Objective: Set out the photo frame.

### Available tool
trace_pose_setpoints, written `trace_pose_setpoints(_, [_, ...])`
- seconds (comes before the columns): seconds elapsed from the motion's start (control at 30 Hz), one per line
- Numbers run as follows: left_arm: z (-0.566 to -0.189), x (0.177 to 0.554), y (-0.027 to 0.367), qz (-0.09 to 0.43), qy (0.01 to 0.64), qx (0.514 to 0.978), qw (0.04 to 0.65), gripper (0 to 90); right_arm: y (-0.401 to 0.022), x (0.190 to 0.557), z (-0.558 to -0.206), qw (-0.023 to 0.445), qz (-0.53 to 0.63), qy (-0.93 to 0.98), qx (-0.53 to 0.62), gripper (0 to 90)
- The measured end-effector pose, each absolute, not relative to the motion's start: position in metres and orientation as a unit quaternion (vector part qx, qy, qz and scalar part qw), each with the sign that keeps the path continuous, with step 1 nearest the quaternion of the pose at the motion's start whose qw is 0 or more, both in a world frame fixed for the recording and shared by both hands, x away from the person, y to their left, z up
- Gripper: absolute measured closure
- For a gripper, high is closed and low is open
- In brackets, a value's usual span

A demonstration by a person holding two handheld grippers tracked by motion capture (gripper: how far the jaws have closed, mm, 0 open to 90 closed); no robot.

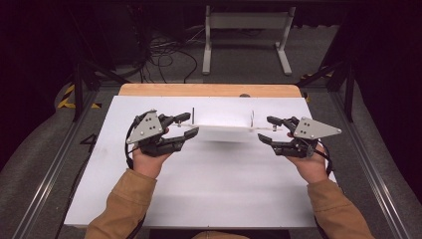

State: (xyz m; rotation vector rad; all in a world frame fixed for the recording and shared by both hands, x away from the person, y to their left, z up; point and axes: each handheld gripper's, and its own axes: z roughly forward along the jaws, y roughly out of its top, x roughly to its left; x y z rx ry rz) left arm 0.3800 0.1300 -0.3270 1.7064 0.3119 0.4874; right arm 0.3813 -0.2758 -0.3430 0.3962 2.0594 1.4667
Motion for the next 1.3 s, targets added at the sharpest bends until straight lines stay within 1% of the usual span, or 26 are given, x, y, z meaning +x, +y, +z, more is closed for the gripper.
trace_pose_setpoints(0.07, [-0.327,0.38,0.13,0.213,0.136,0.741,0.622,49.1,-0.272,0.38,-0.341,0.301,0.546,0.769,0.138,47.2])
trace_pose_setpoints(0.2, [-0.328,0.378,0.129,0.215,0.136,0.74,0.622,49.9,-0.269,0.377,-0.339,0.314,0.545,0.767,0.125,62.5])
trace_pose_setpoints(0.4, [-0.325,0.375,0.127,0.246,0.128,0.743,0.609,51.6,-0.266,0.371,-0.339,0.348,0.529,0.766,0.11,64.9])
trace_pose_setpoints(0.47, [-0.324,0.375,0.127,0.25,0.127,0.745,0.605,51.9,-0.266,0.371,-0.338,0.351,0.526,0.767,0.108,65.1])
trace_pose_setpoints(0.53, [-0.321,0.374,0.125,0.262,0.128,0.745,0.6,52.4,-0.264,0.371,-0.338,0.366,0.52,0.765,0.105,65.1])
trace_pose_setpoints(0.63, [-0.315,0.374,0.124,0.268,0.128,0.738,0.606,53.5,-0.264,0.369,-0.335,0.385,0.522,0.754,0.103,64.5])
trace_pose_setpoints(0.97, [-0.29,0.371,0.123,0.279,0.12,0.726,0.617,55.0,-0.266,0.368,-0.321,0.37,0.537,0.75,0.112,63.9])
trace_pose_setpoints(1.13, [-0.279,0.368,0.128,0.268,0.128,0.717,0.631,55.9,-0.266,0.362,-0.307,0.34,0.555,0.751,0.111,63.9])
trace_pose_setpoints(1.23, [-0.273,0.367,0.131,0.245,0.138,0.711,0.645,57.1,-0.266,0.357,-0.297,0.315,0.566,0.752,0.119,63.9])
trace_pose_setpoints(1.3, [-0.27,0.366,0.131,0.235,0.132,0.71,0.65,58.9,-0.266,0.355,-0.291,0.301,0.571,0.753,0.128,63.9])
